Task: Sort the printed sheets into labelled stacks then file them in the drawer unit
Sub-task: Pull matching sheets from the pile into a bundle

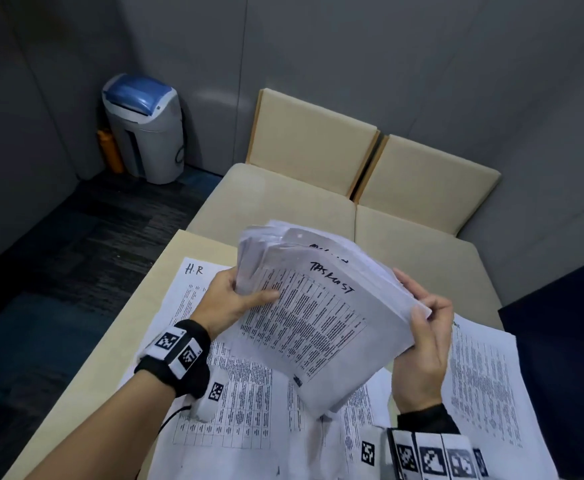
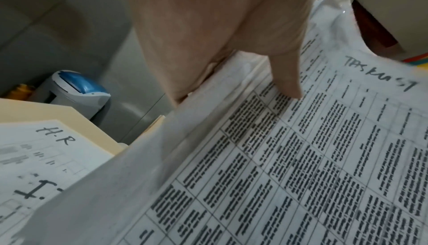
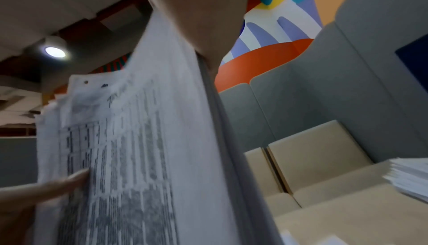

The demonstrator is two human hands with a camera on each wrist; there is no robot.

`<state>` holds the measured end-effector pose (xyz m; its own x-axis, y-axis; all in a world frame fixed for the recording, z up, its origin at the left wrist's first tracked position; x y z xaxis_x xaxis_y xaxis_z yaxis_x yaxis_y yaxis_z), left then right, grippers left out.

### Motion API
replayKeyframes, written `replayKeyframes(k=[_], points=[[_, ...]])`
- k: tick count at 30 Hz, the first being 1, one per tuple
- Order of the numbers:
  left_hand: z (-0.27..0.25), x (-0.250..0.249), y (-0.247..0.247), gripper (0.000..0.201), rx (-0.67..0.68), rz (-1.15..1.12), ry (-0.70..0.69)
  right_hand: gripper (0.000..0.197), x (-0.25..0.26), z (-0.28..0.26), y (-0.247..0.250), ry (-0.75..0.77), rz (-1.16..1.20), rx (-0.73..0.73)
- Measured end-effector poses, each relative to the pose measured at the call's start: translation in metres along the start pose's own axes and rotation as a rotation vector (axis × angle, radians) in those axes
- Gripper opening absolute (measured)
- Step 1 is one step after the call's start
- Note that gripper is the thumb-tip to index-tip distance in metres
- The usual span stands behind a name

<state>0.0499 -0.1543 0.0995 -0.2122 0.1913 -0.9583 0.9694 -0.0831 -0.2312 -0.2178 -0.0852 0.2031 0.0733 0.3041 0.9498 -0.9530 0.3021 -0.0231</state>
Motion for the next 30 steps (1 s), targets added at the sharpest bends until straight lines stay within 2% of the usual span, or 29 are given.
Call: replayKeyframes(k=[1,2,4,5,6,8,11,13,16,19,21,23,26,28,30], points=[[0.001,0.001,-0.001,0.079,-0.004,-0.008,-0.005,0.013,-0.009,-0.003,0.007,-0.037,0.007,-0.022],[0.002,0.003,0.000,0.080,-0.016,-0.015,-0.004,0.033,-0.020,-0.006,0.013,-0.082,0.010,-0.032],[0.003,0.004,0.002,0.090,-0.040,-0.038,-0.008,0.084,-0.038,-0.013,0.019,-0.174,0.008,-0.014],[0.002,0.003,0.001,0.096,-0.048,-0.043,-0.016,0.098,-0.047,-0.016,0.016,-0.210,-0.014,0.031],[0.003,0.001,-0.001,0.102,-0.053,-0.029,-0.024,0.101,-0.055,-0.019,0.010,-0.244,-0.059,0.083],[0.003,-0.005,-0.016,0.096,-0.036,0.030,-0.046,0.093,-0.070,-0.020,-0.002,-0.320,-0.158,0.123],[-0.004,-0.017,-0.039,0.057,-0.066,0.003,-0.090,0.058,-0.082,-0.009,-0.002,-0.398,-0.156,-0.024],[-0.014,-0.031,-0.039,0.050,-0.133,-0.060,-0.154,0.038,-0.073,-0.001,-0.004,-0.369,-0.164,-0.044],[-0.030,-0.059,-0.026,0.069,-0.189,-0.183,-0.286,0.036,-0.047,0.003,0.003,-0.238,-0.106,0.005],[-0.044,-0.083,-0.021,0.081,-0.189,-0.170,-0.406,0.066,-0.048,0.001,0.007,-0.199,-0.097,0.145],[-0.045,-0.088,-0.029,0.087,-0.151,-0.088,-0.434,0.073,-0.066,-0.005,0.007,-0.261,-0.113,0.216],[-0.041,-0.087,-0.036,0.091,-0.101,-0.045,-0.436,0.066,-0.083,-0.010,0.007,-0.339,-0.140,0.210],[-0.032,-0.080,-0.043,0.091,-0.038,0.002,-0.423,0.042,-0.100,-0.016,0.002,-0.398,-0.228,0.193],[-0.024,-0.067,-0.035,0.092,-0.033,0.000,-0.358,0.022,-0.104,-0.014,0.007,-0.438,-0.270,0.123],[-0.018,-0.051,-0.019,0.086,-0.048,0.005,-0.279,0.015,-0.099,-0.011,0.015,-0.481,-0.253,0.063]])
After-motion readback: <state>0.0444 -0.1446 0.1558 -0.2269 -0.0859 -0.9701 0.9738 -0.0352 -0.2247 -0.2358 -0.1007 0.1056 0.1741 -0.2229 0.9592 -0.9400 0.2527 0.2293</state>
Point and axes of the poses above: each hand's wrist, its own z-axis towards the middle knuckle, its own y-axis out of the back of the hand, x = y × z, the point moved 9 cm from there along z, towards the middle knuckle, and after that the axes turned 10 degrees about -z, right-handed, at the moved point
